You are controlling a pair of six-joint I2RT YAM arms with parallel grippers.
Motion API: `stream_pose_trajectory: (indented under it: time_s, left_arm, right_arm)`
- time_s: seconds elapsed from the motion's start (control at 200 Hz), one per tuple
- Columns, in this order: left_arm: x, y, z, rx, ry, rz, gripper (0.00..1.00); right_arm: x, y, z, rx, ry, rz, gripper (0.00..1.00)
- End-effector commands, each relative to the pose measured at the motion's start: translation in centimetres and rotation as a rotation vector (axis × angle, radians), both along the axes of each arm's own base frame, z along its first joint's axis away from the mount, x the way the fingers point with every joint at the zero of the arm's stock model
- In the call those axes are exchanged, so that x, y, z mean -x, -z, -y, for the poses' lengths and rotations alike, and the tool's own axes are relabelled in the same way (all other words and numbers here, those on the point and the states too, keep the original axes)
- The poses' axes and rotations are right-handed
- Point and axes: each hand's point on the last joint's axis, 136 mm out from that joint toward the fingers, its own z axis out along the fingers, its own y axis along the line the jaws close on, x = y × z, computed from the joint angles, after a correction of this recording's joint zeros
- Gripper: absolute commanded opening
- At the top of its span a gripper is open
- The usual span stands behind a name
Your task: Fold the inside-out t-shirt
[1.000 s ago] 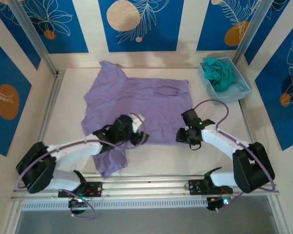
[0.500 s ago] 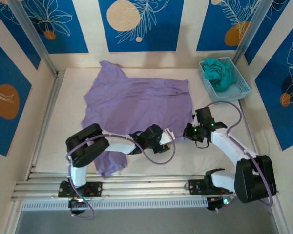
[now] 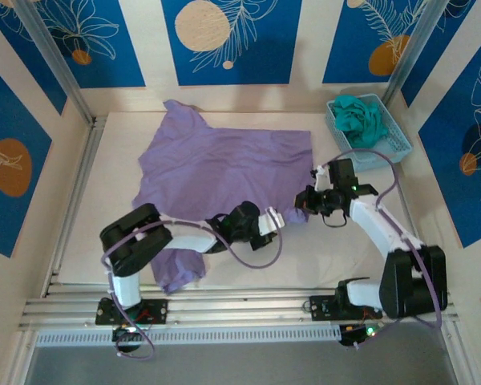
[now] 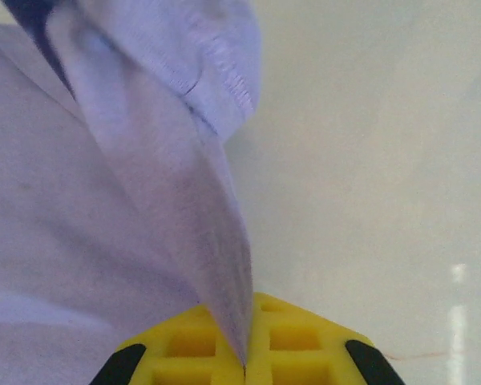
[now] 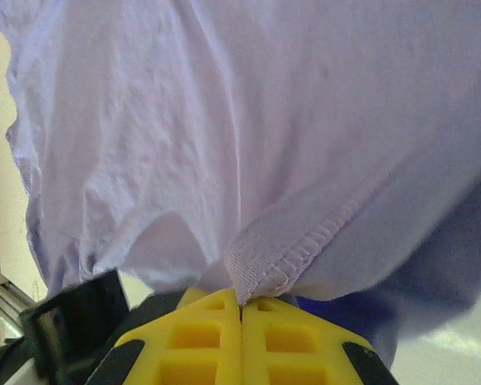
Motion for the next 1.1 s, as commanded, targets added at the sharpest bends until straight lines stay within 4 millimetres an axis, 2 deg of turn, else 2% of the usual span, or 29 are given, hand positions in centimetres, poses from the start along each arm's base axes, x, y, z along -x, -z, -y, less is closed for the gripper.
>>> stream_pose_trajectory:
  time_s: [0.0, 0.115, 0.22, 0.295, 0.435, 0.59, 0.75, 0.92, 1.095]
  left_arm:
    - [0.9, -1.9, -0.5, 0.132, 0.031, -0.185, 0.00]
    - [-0.3, -1.4, -1.6, 0.168, -0.020, -0.247, 0.00]
    - [-1.2, -0.9, -2.0, 0.176, -0.051, -0.289, 0.00]
    - [-1.7, -0.5, -2.2, 0.173, -0.066, -0.299, 0.00]
    - [-1.9, 0.1, -2.7, 0.162, -0.083, -0.307, 0.00]
    - [-2.0, 0.6, -2.8, 0.158, -0.089, -0.314, 0.00]
    - [-2.2, 0.6, -2.6, 0.166, -0.095, -0.320, 0.00]
    - [-2.2, 0.5, -2.5, 0.181, -0.100, -0.332, 0.00]
    - [-2.0, 0.2, -2.4, 0.195, -0.092, -0.346, 0.00]
  right_arm:
    - [-2.6, 0.2, -0.6, 0.005, -0.044, 0.027, 0.00]
    - [-4.8, 1.8, -0.8, 0.054, -0.055, -0.005, 0.01]
    - [-5.1, 2.8, -1.2, 0.094, -0.080, -0.040, 0.07]
    - [-4.5, 2.9, -0.9, 0.135, -0.090, -0.031, 0.13]
    - [-2.0, 2.5, -0.6, 0.160, -0.098, 0.007, 0.29]
    - [0.2, 2.6, -1.8, 0.157, -0.140, 0.036, 0.41]
    - [1.1, 3.9, -2.6, 0.225, -0.168, 0.023, 0.48]
    - [1.8, 3.8, -2.8, 0.262, -0.145, 0.016, 0.59]
    - [2.6, 4.1, -1.3, 0.325, -0.099, -0.014, 0.59]
